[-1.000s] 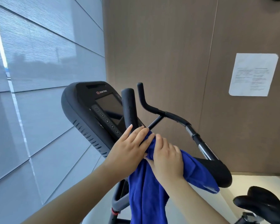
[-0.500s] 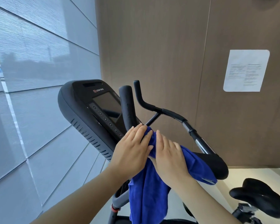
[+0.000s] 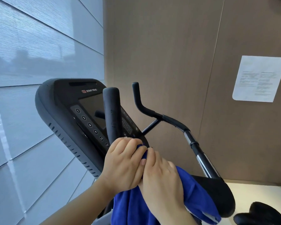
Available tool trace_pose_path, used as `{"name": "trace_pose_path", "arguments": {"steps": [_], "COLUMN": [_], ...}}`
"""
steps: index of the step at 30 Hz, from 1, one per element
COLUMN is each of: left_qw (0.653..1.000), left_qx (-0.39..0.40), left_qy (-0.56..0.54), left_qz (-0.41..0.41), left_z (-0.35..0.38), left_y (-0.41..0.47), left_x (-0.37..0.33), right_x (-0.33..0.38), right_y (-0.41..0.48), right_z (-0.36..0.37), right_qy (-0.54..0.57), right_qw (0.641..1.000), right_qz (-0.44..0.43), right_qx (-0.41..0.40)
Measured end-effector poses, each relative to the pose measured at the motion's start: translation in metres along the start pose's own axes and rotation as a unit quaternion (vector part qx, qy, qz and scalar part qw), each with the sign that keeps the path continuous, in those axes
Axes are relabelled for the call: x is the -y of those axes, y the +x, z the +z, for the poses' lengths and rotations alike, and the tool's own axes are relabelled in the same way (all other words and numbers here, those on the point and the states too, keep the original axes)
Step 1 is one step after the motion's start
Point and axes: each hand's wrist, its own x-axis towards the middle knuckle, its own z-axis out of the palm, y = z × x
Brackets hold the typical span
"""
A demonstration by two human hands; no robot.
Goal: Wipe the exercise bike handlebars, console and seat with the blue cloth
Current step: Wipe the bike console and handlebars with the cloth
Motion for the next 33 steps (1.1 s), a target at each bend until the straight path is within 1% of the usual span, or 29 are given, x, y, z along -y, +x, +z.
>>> {"name": "trace_pose_path", "arguments": {"steps": [3,7,12,17,21,24,25,27,28,29,31,33], "left_qw": [1.0,0.999,0.992,0.982,0.984,0.987,0.989,0.993,0.995,0.997,0.998,0.994], "left_qx": [-0.004,0.035,0.119,0.162,0.138,0.096,0.079,0.038,0.021,0.015,0.038,0.086], "left_qy": [0.001,0.006,-0.005,-0.036,-0.046,-0.033,-0.024,-0.012,-0.011,-0.016,-0.026,-0.031], "left_qz": [-0.01,-0.014,0.037,0.087,0.102,0.122,0.125,0.113,0.096,0.075,0.05,0.065], "left_z": [0.0,-0.004,-0.019,-0.041,-0.056,-0.067,-0.072,-0.081,-0.085,-0.089,-0.09,-0.083], "left_y": [0.0,0.0,-0.002,-0.002,0.007,0.022,0.029,0.043,0.051,0.058,0.064,0.056], "left_x": [-0.001,0.0,0.016,0.034,0.043,0.057,0.063,0.08,0.089,0.098,0.114,0.125], "right_x": [-0.002,-0.007,-0.012,-0.012,-0.003,0.013,0.02,0.034,0.042,0.051,0.071,0.085], "right_y": [0.0,0.0,-0.004,-0.006,-0.003,0.012,0.02,0.042,0.055,0.067,0.084,0.091], "right_z": [0.003,0.005,0.003,-0.003,-0.006,-0.011,-0.014,-0.022,-0.026,-0.028,-0.027,-0.017], "right_qy": [-0.004,0.007,0.026,0.092,0.171,0.256,0.277,0.297,0.301,0.299,0.28,0.258], "right_qw": [1.0,0.999,0.998,0.993,0.983,0.964,0.957,0.942,0.937,0.936,0.947,0.959], "right_qz": [-0.011,-0.036,-0.049,-0.056,-0.012,0.029,0.035,0.044,0.047,0.043,0.015,0.006], "right_qx": [-0.013,-0.025,-0.035,-0.054,-0.059,-0.068,-0.084,-0.146,-0.173,-0.181,-0.156,-0.115]}}
